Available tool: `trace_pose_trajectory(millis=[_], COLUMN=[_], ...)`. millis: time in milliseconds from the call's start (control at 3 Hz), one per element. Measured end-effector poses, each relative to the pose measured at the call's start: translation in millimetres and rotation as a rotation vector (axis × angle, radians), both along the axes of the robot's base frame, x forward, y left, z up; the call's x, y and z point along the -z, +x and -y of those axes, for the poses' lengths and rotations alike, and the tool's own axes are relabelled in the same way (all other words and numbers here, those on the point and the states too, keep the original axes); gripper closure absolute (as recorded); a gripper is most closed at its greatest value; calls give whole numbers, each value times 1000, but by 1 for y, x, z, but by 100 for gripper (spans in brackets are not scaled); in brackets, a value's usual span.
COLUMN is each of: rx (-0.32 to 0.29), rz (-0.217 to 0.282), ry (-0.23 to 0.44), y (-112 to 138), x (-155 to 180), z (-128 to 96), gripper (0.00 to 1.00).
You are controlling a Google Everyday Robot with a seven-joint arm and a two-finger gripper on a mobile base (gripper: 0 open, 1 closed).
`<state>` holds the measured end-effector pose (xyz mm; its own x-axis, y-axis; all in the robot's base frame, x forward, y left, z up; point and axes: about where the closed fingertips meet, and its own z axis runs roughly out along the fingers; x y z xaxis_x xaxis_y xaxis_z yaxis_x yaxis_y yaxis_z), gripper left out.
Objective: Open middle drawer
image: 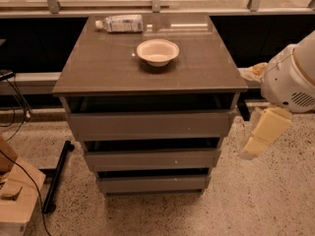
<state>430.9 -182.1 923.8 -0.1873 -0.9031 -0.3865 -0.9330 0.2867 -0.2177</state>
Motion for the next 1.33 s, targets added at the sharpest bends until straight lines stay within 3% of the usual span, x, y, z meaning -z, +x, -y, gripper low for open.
trace_pose_trajectory(millis=[333, 667, 1000, 1333], rx=[15, 31, 51, 37], rz=[-7, -23, -17, -11], ry=[-26, 62, 175, 285], y=[0, 0, 5, 15], x=[8, 41, 75, 107], z=[0, -24, -66, -91], gripper=[0, 0, 0, 0])
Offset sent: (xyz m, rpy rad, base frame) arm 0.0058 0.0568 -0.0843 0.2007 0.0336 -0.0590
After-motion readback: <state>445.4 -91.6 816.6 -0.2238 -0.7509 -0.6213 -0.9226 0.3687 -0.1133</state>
